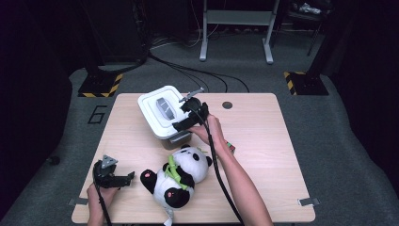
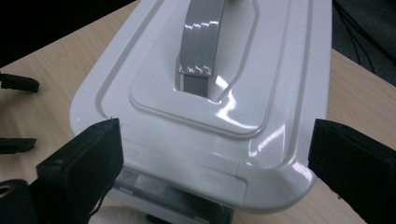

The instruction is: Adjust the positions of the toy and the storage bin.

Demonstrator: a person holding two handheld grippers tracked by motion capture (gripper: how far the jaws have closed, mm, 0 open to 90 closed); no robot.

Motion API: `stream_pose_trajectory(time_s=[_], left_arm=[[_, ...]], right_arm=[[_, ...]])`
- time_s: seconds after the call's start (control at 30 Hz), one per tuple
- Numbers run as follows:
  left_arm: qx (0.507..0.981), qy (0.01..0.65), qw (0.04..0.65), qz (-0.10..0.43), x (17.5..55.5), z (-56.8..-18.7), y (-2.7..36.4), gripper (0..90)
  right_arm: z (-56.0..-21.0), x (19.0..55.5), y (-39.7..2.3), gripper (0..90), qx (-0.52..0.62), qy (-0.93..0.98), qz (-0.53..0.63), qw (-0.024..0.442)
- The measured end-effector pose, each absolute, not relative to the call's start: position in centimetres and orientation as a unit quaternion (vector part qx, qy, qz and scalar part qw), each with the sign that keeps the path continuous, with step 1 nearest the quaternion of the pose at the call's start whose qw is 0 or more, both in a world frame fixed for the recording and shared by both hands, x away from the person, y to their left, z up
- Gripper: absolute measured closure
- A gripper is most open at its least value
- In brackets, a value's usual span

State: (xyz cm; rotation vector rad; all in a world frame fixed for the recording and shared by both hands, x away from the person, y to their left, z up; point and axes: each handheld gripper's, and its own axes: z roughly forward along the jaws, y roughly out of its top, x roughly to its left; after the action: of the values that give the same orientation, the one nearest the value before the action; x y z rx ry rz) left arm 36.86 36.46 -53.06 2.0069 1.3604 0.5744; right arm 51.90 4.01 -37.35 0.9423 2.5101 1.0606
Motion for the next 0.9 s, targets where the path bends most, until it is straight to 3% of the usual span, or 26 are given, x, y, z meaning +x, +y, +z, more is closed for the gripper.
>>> stream_pose_trajectory(time_s=[0.2,0.6,0.9], left_arm=[[0.761,0.518,0.322,0.222,36.9,-53.1,36.4,0.5],[0.765,0.514,0.319,0.220,36.9,-53.1,36.5,0.5],[0.765,0.514,0.319,0.220,36.9,-53.1,36.5,0.5]], right_arm=[[-37.7,53.0,5.9,7.4,0.323,0.867,0.360,0.121],[-37.4,53.7,8.0,43.3,0.324,0.860,0.363,0.155],[-38.1,54.0,8.7,60.5,0.324,0.862,0.356,0.157]])
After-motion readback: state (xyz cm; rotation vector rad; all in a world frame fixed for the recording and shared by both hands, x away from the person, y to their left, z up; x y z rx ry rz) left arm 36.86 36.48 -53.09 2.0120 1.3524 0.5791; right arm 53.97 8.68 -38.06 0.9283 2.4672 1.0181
